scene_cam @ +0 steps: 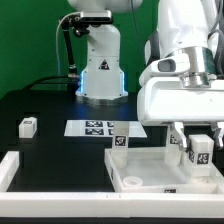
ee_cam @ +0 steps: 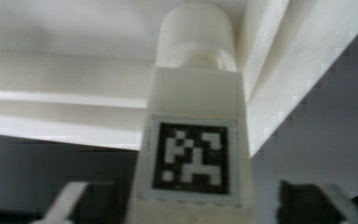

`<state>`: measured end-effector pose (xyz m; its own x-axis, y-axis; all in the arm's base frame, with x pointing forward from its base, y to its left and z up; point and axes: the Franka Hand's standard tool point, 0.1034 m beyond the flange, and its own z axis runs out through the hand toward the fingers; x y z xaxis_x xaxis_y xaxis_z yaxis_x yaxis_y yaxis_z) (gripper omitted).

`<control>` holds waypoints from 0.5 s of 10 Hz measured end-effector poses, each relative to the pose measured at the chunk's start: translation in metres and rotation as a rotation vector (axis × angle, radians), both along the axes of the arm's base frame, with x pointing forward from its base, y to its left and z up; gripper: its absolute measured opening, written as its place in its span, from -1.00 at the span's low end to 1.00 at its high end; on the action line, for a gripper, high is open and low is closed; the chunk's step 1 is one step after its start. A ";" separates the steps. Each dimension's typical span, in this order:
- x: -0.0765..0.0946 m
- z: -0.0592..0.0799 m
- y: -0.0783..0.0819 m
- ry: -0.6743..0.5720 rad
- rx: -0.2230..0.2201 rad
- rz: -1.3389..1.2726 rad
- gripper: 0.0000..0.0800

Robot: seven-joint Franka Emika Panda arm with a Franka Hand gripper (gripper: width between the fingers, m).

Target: Assemble square table

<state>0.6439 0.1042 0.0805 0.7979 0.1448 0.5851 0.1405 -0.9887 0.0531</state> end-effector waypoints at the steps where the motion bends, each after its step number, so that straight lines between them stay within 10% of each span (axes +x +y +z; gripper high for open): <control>1: 0.000 0.000 0.000 0.000 0.000 0.000 0.27; 5: 0.000 0.000 0.000 0.000 0.000 0.000 0.62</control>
Offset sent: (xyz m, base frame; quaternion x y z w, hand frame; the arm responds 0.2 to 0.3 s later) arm 0.0000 0.0000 0.0000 0.0000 0.0000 0.0000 1.0000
